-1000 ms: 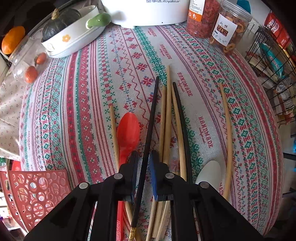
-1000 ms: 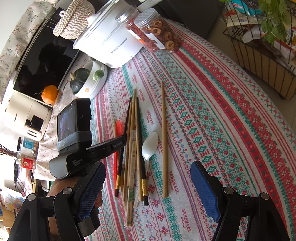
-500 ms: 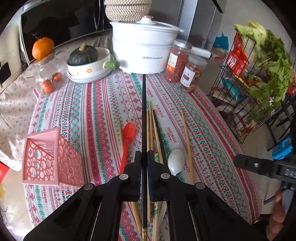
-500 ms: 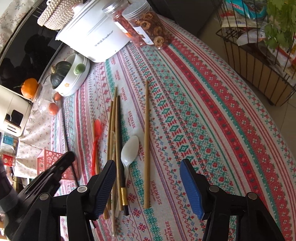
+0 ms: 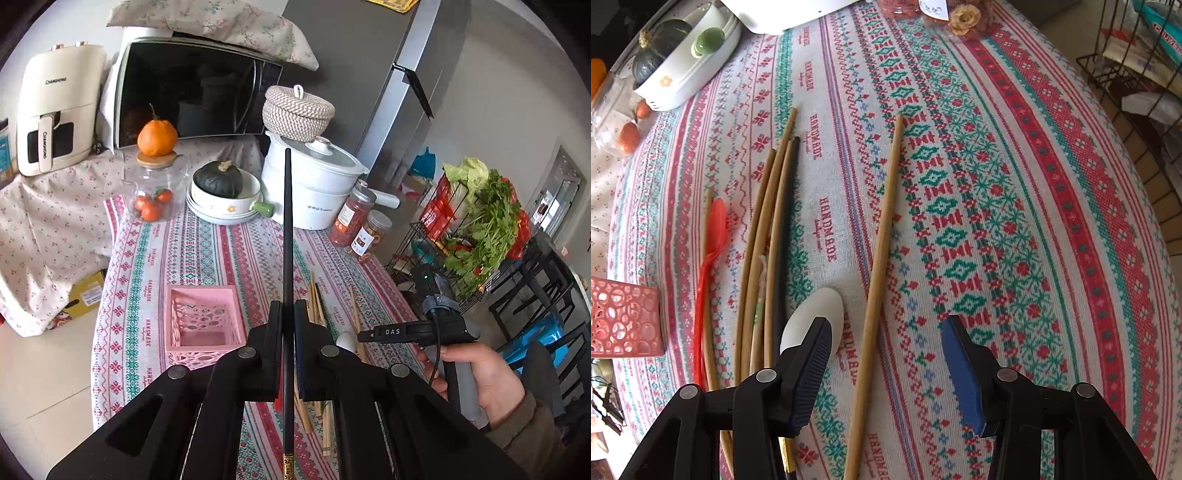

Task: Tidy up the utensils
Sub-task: 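Lift the black chopstick with the left tool while the right tool grasps a bamboo chopstick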

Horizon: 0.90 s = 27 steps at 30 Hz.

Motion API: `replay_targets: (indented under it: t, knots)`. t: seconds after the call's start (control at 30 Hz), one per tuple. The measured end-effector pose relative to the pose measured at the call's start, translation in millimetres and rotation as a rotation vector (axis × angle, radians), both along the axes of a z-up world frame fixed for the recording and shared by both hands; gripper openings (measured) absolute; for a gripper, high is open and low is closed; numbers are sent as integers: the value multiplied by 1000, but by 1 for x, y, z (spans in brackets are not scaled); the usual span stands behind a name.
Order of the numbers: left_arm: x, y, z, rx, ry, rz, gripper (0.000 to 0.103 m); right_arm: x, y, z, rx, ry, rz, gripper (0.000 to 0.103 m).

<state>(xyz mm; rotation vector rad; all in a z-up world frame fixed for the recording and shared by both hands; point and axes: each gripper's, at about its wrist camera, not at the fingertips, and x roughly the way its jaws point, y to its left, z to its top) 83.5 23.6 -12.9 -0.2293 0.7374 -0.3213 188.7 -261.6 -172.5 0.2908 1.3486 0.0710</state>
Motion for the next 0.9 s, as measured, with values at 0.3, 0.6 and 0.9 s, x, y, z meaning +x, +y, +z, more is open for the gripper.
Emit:
replay_targets:
  t: [0.3,0.6,0.9]
  knots:
    - [0,21,14,-42,-75,27,6,25,12,-7,-80,-21,16,53]
    - [5,36,14,-41,-117,96,6,21,23,1,-82,-62,6,7]
    - [13,59,21,-87,-193,180,6,-20,44,95,-3,-486,83,7]
